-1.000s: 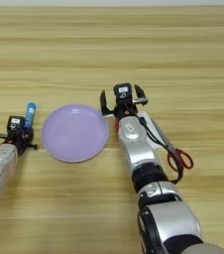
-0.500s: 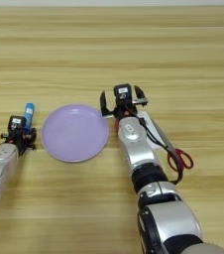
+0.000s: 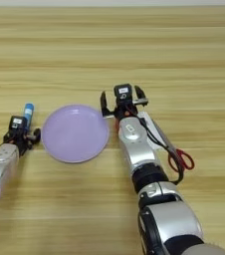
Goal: Move the objects on the table
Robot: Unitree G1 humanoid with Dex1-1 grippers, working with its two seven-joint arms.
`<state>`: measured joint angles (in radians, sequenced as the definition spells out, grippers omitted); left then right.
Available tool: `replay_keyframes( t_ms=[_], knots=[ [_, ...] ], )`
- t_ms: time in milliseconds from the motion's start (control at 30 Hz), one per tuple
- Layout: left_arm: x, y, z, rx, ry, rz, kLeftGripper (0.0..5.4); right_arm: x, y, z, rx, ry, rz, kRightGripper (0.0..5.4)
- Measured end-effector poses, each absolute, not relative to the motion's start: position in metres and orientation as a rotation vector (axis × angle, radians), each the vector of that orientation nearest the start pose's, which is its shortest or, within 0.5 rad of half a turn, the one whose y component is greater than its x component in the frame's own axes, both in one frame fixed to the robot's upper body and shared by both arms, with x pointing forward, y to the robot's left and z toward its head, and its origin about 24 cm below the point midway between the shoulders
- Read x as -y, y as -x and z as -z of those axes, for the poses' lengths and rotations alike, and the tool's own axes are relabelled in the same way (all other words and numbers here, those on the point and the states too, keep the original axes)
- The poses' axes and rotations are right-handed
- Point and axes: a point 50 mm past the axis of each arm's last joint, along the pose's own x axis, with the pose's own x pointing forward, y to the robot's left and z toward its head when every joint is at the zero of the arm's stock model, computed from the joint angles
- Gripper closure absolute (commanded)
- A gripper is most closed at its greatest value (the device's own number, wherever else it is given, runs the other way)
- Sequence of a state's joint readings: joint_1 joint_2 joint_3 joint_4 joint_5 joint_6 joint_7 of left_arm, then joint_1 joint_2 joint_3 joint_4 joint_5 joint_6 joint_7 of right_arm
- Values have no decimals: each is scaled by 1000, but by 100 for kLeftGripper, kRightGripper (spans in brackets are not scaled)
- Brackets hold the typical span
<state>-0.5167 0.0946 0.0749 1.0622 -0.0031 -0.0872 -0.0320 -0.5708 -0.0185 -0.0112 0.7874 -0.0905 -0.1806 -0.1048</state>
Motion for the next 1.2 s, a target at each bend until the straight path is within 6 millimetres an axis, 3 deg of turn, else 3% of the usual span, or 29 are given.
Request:
replay_keyframes(
  t_ms=[467,733,1067,1200],
  knots=[
    [-158,-318,28,-389,-58,57,5,120,-348,-41,-43,151,-42,0],
    [-150,-323,19,-325,-23,73,5,121,-348,-40,-47,154,-38,0],
    [-166,-324,17,-311,-39,-21,5,124,-348,-40,-47,155,-33,0],
    [-168,-327,7,-229,-7,-45,5,129,-349,-40,-47,160,-22,0]
  ],
)
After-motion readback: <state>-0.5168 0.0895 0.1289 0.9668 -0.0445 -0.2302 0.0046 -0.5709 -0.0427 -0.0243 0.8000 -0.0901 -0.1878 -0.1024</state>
